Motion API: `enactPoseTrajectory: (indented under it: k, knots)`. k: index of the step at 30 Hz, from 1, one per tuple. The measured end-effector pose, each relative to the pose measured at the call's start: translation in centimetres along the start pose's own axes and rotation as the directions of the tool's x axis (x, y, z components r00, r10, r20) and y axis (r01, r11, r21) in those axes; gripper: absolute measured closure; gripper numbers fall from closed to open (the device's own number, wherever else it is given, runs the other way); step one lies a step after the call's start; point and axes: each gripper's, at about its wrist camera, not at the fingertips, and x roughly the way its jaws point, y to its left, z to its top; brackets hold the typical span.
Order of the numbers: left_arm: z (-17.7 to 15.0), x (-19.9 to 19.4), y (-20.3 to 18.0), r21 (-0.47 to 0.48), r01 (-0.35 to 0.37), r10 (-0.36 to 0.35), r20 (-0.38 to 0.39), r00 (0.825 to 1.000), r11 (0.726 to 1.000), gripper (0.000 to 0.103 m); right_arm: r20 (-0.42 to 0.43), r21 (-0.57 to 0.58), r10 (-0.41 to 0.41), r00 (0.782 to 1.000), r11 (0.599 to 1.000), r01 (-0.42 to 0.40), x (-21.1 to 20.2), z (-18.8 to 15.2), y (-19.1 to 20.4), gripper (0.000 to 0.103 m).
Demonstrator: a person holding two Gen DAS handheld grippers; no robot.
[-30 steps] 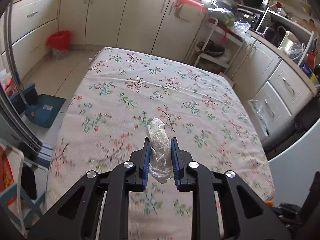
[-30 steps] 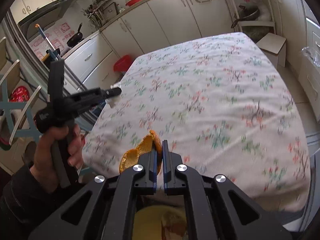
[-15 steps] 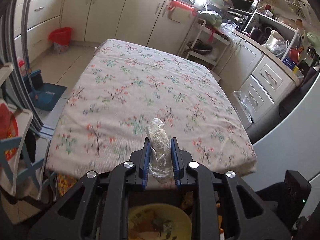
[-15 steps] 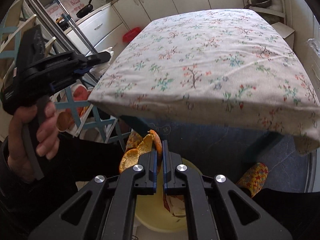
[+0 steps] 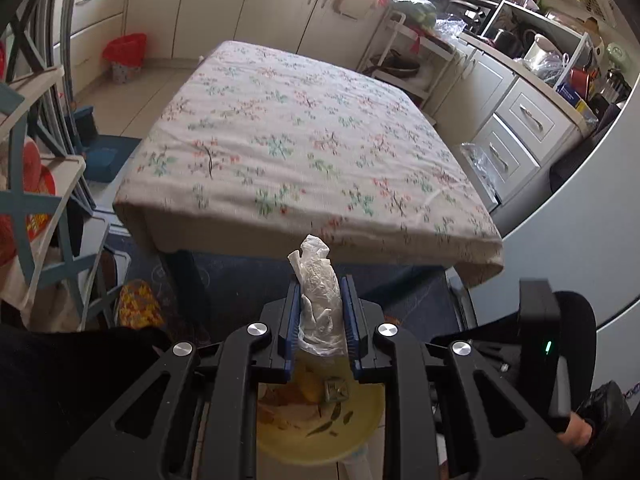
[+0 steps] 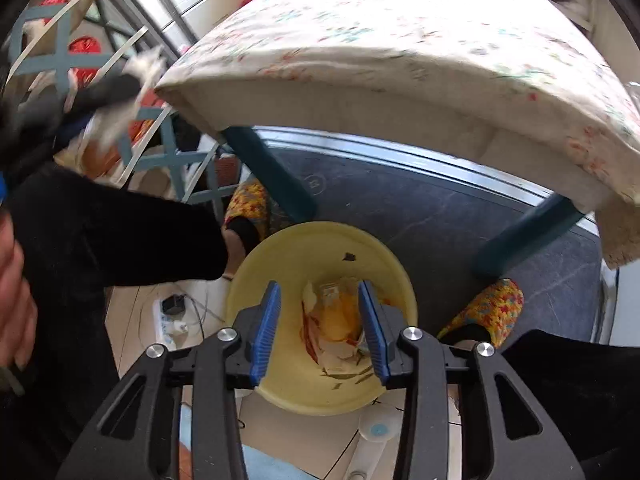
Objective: Collect trash
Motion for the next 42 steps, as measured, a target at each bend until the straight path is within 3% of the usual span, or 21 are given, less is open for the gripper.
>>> enactPoseTrajectory:
  k: [6, 9, 14, 20, 23, 26, 29, 31, 33, 35, 37, 39, 42]
  knots:
    - [-2.7, 1.1, -1.3, 0.032, 0.013, -0.009, -0.103, 0.995, 0.999, 0.084, 0.146, 0.126, -0.031, 0.989, 0.992, 0.013, -2.8, 0.0, -1.9, 0.045]
    - [-4.3, 2.3, -2.5, 0.073, 0.023, -0.009, -0.186, 0.982, 0.997, 0.084, 0.226, 0.169, -0.049, 0.973, 0.986, 0.011, -4.2, 0.0, -2.5, 0.043]
    - [-6.7, 3.9, -4.2, 0.149, 0.039, 0.006, -0.296, 0.955, 0.988, 0.084, 0.297, 0.219, -0.068, 0.952, 0.976, 0.001, -5.6, -0.1, -3.3, 0.043]
    - [-9.4, 6.1, -5.7, 0.235, 0.048, 0.060, -0.431, 0.900, 0.971, 0.079, 0.364, 0.246, -0.089, 0.927, 0.969, -0.003, -7.1, -0.4, -3.8, 0.040]
    - [-9.9, 6.4, -6.2, 0.271, 0.034, 0.094, -0.447, 0.890, 0.962, 0.072, 0.402, 0.246, -0.102, 0.910, 0.969, 0.000, -8.0, -0.6, -3.8, 0.037]
    - [-9.7, 6.2, -6.2, 0.277, 0.019, 0.109, -0.439, 0.892, 0.961, 0.060, 0.438, 0.242, -0.111, 0.892, 0.970, 0.002, -8.8, -0.7, -3.6, 0.036]
    - [-9.7, 6.1, -6.0, 0.274, 0.007, 0.118, -0.437, 0.892, 0.962, 0.058, 0.461, 0.233, -0.115, 0.880, 0.973, 0.006, -9.5, -0.7, -3.4, 0.035]
    - [-9.4, 5.8, -6.0, 0.278, -0.001, 0.123, -0.420, 0.899, 0.961, 0.058, 0.475, 0.233, -0.120, 0.872, 0.973, 0.007, -9.8, -0.8, -3.3, 0.035]
    - [-8.8, 4.9, -6.1, 0.273, -0.021, 0.124, -0.366, 0.922, 0.962, 0.057, 0.493, 0.228, -0.135, 0.859, 0.973, 0.021, -10.5, -1.0, -3.0, 0.033]
    - [-7.8, 3.0, -6.1, 0.259, -0.061, 0.131, -0.263, 0.956, 0.964, 0.046, 0.519, 0.223, -0.149, 0.842, 0.974, 0.035, -11.5, -1.2, -2.5, 0.031]
    - [-6.6, 0.9, -6.1, 0.241, -0.112, 0.150, -0.146, 0.978, 0.964, 0.037, 0.559, 0.223, -0.169, 0.812, 0.973, 0.049, -13.1, -1.7, -1.7, 0.028]
    - [-5.6, -1.4, -6.4, 0.229, -0.169, 0.181, -0.033, 0.983, 0.959, 0.028, 0.588, 0.222, -0.184, 0.788, 0.973, 0.062, -14.6, -2.3, -0.9, 0.023]
    - [-4.4, -4.5, -6.8, 0.197, -0.229, 0.213, 0.101, 0.972, 0.953, 0.018, 0.614, 0.211, -0.201, 0.763, 0.974, 0.086, -16.7, -3.1, 0.3, 0.020]
